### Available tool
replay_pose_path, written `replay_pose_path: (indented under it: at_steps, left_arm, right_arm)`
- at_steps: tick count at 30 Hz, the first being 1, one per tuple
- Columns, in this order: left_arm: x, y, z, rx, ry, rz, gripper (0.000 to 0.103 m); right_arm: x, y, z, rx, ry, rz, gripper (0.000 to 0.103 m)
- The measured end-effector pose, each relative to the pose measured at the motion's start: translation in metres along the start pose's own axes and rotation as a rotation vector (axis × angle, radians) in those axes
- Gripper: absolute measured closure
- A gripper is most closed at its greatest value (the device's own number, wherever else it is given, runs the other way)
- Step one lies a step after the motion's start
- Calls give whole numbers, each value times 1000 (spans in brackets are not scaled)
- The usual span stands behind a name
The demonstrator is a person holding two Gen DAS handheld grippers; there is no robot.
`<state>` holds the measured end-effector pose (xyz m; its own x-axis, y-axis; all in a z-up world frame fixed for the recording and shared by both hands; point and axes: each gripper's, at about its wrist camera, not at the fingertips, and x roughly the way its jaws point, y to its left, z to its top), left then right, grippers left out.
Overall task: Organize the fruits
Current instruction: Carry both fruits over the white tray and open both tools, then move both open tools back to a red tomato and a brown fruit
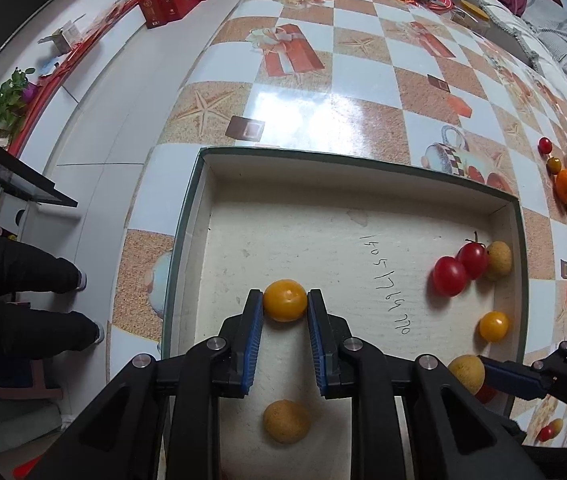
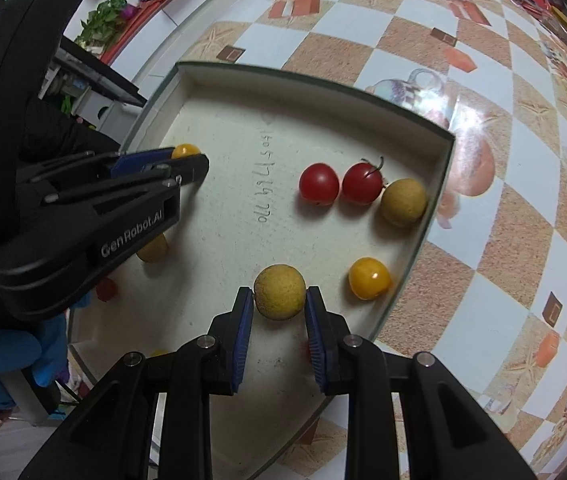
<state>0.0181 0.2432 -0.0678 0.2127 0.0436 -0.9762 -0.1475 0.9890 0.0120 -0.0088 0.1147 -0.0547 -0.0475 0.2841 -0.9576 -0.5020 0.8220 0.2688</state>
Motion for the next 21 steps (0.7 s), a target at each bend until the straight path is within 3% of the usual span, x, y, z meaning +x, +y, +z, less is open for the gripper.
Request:
replay_pose_path:
  at_steps: [4, 6, 8, 10, 15, 18, 21]
  left_arm:
    - [1, 0, 0, 5, 1, -4, 79]
    - [1, 1, 1, 8, 3, 9, 72]
    - [2, 3, 0, 3, 3, 29, 32]
    - [0, 1, -1, 5, -9, 12, 32]
    - [1, -3, -2, 23, 1, 26, 32]
    - [-1, 0, -2, 6, 5, 17, 32]
    - [-5, -1, -3, 9, 3, 25, 32]
  right_arm:
    - [7, 8, -8, -32, -2, -37, 74]
    - [10, 14, -11, -54, -14, -41, 72]
    - [11, 21, -13, -93, -22, -57, 61]
    - [11, 28, -14, -127, -31, -78, 48]
    - [7, 32, -19, -130, -48, -65, 41]
    - [-3, 39, -23, -159, -73, -61, 24]
    - [-16, 42, -29, -178, -93, -51, 21]
